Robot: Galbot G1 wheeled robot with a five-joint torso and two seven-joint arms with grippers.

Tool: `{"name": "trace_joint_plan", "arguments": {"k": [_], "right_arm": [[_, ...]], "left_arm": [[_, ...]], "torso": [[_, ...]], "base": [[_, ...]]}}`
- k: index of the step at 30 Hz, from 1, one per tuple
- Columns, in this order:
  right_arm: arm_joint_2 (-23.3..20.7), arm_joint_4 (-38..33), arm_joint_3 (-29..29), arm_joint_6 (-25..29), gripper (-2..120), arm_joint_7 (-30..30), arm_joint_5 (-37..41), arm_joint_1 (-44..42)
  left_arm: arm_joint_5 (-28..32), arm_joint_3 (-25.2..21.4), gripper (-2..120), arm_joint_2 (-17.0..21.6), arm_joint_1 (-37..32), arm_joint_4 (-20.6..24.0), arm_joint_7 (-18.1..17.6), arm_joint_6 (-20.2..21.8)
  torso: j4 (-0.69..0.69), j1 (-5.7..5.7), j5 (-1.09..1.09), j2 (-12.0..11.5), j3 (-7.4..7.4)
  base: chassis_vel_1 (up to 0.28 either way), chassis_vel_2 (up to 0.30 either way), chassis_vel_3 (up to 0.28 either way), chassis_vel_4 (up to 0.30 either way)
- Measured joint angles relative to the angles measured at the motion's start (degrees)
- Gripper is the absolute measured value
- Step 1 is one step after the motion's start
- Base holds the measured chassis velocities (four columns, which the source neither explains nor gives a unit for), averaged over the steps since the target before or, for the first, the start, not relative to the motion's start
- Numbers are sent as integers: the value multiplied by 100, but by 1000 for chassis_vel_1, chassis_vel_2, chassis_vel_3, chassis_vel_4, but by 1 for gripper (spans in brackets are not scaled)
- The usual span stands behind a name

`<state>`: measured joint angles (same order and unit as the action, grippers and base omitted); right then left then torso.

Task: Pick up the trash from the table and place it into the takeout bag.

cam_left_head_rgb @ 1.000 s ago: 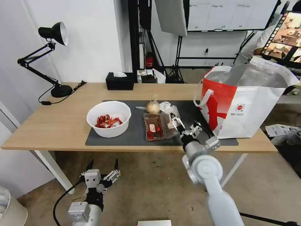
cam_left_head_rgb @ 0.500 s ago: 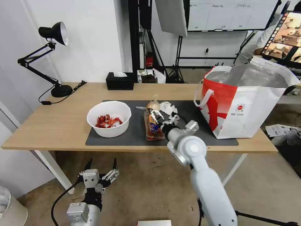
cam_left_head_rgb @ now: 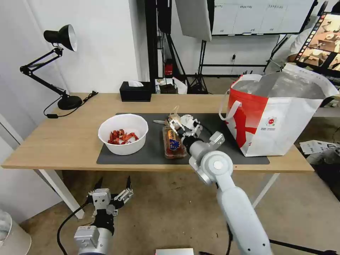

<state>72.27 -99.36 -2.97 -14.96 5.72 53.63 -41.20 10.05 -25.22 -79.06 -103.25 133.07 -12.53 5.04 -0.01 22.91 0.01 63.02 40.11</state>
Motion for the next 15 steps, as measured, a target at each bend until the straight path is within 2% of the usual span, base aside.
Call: {"name": "trace_joint_plan", "arguments": {"k": [1, 3, 4, 7, 8, 11, 12, 15], "right_arm": [[-315, 350, 268, 139, 82, -677, -482, 367], [-700, 861, 687, 278, 72, -1478, -759, 921], [-700, 861, 687, 278, 72, -1478, -759, 921], [-961, 1607, 1147, 428, 58, -2555, -981, 1533], [-961, 1607, 1147, 428, 58, -2555, -981, 1533], [-930, 2301, 1426, 453, 44, -3432, -1127, 1930], [-930, 2301, 1426, 453, 44, -3432, -1127, 1930], [-678, 2996, 1605, 463, 29, -4062, -1397, 2197]], "left_arm": [[185, -20, 100, 52, 78, -11, 0, 57], [474, -38, 100, 150, 228, -29, -2, 181], [474, -38, 100, 150, 228, -29, -2, 181], [690, -45, 100, 213, 403, -60, -8, 304], [690, -45, 100, 213, 403, -60, -8, 304], [768, -33, 100, 177, 445, -84, -8, 353], [768, -33, 100, 177, 445, -84, -8, 353], [815, -82, 100, -27, 417, -68, -9, 398]], "torso": [[2, 1, 0, 0, 0], [1, 1, -1, 0, 0], [1, 1, -1, 0, 0], [0, 1, -1, 0, 0], [0, 1, -1, 0, 0], [1, 1, -1, 0, 0], [1, 1, -1, 0, 0], [1, 1, -1, 0, -1]], "base": [[0, 0, 0, 0], [0, 0, 0, 0], [0, 0, 0, 0], [0, 0, 0, 0], [0, 0, 0, 0], [0, 0, 0, 0], [0, 0, 0, 0], [0, 0, 0, 0]]}}
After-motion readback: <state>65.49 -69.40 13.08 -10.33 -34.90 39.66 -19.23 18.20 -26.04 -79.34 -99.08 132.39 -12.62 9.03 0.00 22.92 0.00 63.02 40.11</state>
